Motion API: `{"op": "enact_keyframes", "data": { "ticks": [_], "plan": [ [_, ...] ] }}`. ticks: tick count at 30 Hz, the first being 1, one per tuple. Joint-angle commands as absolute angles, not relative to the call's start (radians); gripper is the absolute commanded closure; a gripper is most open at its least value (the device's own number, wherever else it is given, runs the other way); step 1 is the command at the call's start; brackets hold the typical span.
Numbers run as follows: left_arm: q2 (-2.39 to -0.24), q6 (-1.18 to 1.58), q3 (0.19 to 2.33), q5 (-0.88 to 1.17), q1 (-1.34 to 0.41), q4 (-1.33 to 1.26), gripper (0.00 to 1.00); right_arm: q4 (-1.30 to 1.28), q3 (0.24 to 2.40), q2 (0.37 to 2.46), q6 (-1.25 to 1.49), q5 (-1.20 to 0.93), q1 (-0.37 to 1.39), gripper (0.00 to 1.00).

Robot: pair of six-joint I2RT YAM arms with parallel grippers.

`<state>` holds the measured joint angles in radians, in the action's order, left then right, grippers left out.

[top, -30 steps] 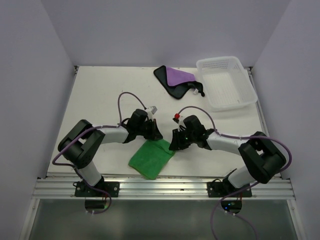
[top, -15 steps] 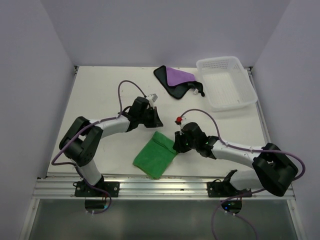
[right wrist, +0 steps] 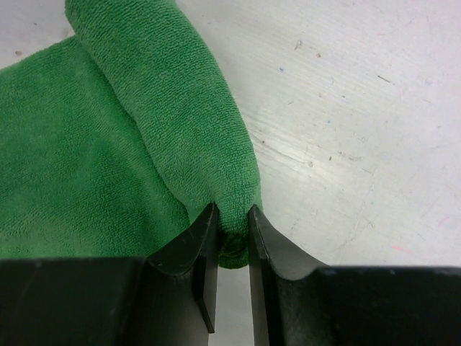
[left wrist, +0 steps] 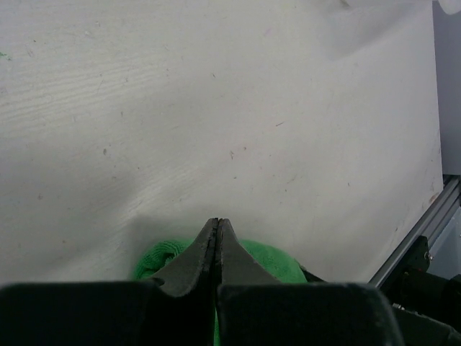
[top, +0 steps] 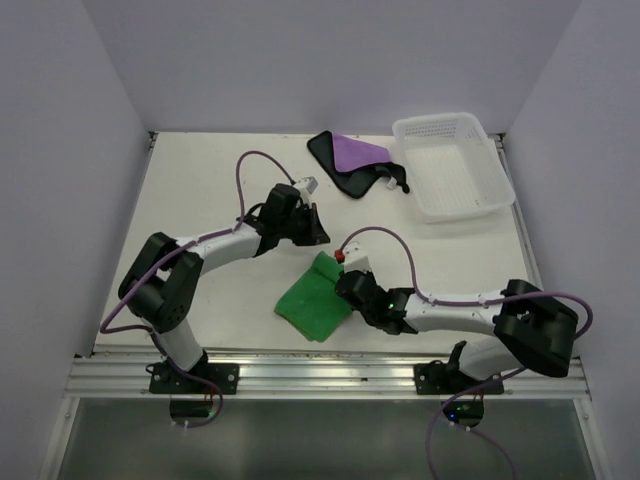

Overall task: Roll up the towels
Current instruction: Roll the towel

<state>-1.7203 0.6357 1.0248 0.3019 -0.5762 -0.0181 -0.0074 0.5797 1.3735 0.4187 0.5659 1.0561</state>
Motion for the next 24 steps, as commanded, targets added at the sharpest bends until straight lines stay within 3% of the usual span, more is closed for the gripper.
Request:
{"op": "enact_keyframes", "data": {
  "ticks": [1,8,24],
  "plan": [
    [-1.703,0.638,1.009,0.314,-0.58,-0.029,1.0,-0.029,0.64,1.431,0.405,0.833,1.149,1.0],
    [-1.68,0.661,0.982,0.328,-0.597,-0.052,1.0,-0.118,0.759,1.588,0.399,0.979,1.305,1.0],
    [-1.517,0.755,0.735,0.275,-0.666,-0.13,1.0,-0.279,0.956,1.815,0.405,1.048,1.387,1.0]
  ]
}}
